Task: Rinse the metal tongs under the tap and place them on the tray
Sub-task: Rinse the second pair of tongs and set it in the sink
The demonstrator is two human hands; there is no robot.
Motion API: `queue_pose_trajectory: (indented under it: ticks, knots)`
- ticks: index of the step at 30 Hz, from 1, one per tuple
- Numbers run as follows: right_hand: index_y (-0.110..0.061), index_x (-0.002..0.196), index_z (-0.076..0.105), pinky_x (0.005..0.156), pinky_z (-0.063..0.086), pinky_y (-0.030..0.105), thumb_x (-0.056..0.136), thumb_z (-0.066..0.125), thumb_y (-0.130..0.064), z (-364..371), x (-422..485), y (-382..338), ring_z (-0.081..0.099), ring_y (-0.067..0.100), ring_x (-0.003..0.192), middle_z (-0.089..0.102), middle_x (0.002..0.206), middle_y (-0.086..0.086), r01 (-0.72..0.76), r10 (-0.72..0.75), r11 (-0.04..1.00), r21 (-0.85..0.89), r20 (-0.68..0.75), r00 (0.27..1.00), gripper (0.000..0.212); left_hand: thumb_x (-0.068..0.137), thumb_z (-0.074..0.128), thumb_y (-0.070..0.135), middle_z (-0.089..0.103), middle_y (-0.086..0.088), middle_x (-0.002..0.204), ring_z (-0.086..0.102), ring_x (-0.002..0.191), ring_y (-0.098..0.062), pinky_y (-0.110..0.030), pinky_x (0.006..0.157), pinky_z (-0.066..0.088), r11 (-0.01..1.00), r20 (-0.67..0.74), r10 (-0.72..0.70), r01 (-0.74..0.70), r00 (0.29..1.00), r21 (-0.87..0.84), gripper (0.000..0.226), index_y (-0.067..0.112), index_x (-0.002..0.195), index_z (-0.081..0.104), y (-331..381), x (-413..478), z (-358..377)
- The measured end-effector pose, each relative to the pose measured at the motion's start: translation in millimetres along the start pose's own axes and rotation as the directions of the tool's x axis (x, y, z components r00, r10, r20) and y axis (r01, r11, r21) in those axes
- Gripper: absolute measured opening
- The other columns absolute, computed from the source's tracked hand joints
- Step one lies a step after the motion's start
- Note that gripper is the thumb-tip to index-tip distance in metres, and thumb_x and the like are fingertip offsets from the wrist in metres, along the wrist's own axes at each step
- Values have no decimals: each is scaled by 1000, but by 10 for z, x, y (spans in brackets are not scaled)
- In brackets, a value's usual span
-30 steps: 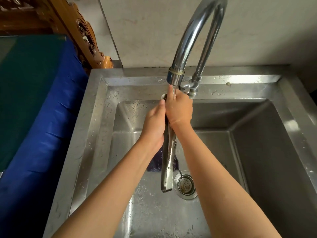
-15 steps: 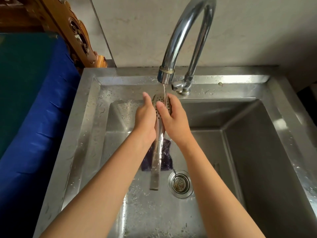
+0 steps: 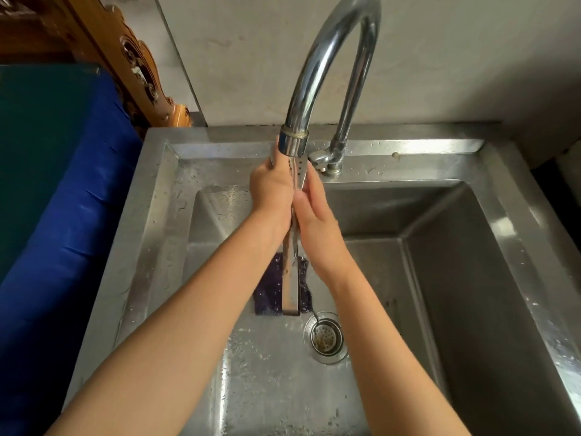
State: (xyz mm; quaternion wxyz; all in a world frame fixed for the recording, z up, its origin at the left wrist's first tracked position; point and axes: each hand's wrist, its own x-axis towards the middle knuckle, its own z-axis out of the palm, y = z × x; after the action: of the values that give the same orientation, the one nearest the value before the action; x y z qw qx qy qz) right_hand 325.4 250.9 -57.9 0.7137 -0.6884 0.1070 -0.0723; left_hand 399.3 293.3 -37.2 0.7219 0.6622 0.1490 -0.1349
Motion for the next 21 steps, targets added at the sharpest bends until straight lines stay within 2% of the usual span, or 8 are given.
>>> queue_pose_trajectory:
  ticks: [3,5,6,8,10,15,18,21]
  knots:
    - [-22,147,15,113,29,23,98,32,0,22,-184,50,31,-14,130,21,150,-20,96,-91,993,-63,85,992,56,95,44,37,64,1,54,66,60,-18,-35,72,56,995,-104,-91,87,990,-46,34,19,67,54,47,142,8]
    - [-29,149,7,95,51,41,98,32,0,43,-335,100,57,-3,109,19,151,-25,110,-103,992,-58,118,988,64,97,38,30,70,-7,65,68,63,-20,-36,70,56,999,-111,-44,44,993,5,30,18,75,54,69,196,-10]
    - [-37,147,8,76,59,42,98,35,-3,30,-403,131,66,7,86,35,142,-29,73,-70,997,-21,117,991,65,97,35,29,72,-13,77,69,69,-24,-36,70,55,1000,-99,-8,9,995,17,29,16,82,57,79,215,-20]
    - [-44,141,24,51,56,32,97,42,-11,-34,-513,202,64,17,56,70,93,-18,-6,2,998,58,66,998,58,96,35,29,68,-23,101,66,91,-35,-46,83,53,999,-80,34,-32,996,19,33,7,104,59,117,249,-37]
    - [-40,131,44,41,46,22,95,50,-15,-86,-551,206,56,12,44,66,62,-7,6,-3,998,67,-44,999,45,95,39,28,65,-21,111,62,101,-40,-50,91,51,998,-80,56,-58,995,-21,37,3,117,55,187,248,-33]
    - [-11,91,67,38,34,19,89,60,-18,-50,-355,109,41,12,36,63,60,-3,21,22,989,143,-287,958,10,93,50,17,73,-2,81,65,58,-10,-22,53,51,973,101,93,-69,991,-220,20,4,104,60,173,33,6]
    - [5,71,57,36,31,19,90,59,-27,-44,-292,116,38,11,32,60,51,-1,-8,50,989,145,-294,954,37,95,48,13,71,3,85,59,54,-5,-21,52,49,975,161,153,-122,975,-185,12,9,94,59,58,-111,-33]
    - [-5,56,54,37,31,19,91,57,-34,8,-339,158,39,10,32,53,41,0,-41,71,993,108,-295,953,46,96,45,18,65,7,67,49,44,-5,-21,43,41,980,157,140,-114,978,-161,13,12,90,55,-8,-140,-50]
